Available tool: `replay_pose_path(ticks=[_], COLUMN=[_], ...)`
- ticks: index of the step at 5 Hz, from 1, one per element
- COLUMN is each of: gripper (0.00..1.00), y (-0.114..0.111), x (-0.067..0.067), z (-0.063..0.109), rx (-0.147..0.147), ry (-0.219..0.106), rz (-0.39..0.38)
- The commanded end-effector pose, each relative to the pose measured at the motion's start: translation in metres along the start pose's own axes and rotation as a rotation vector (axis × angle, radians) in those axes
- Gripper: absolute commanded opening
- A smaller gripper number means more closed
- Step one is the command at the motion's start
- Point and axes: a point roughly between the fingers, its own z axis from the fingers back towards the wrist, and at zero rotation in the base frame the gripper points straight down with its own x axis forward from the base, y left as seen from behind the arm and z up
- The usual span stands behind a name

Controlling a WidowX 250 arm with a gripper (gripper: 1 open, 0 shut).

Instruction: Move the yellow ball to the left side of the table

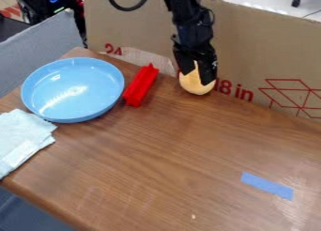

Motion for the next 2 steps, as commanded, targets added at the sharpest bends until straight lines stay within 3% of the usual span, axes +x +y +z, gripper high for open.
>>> replay_pose_path(ticks=[1,2], gripper=[0.00,0.00], y=[0.0091,0.0085], x=[0.0218,0.0191], z=[0.0193,0.0141], rx=[0.025,0.007], ry=[-0.074,-0.066], rz=[-0.024,-0.018])
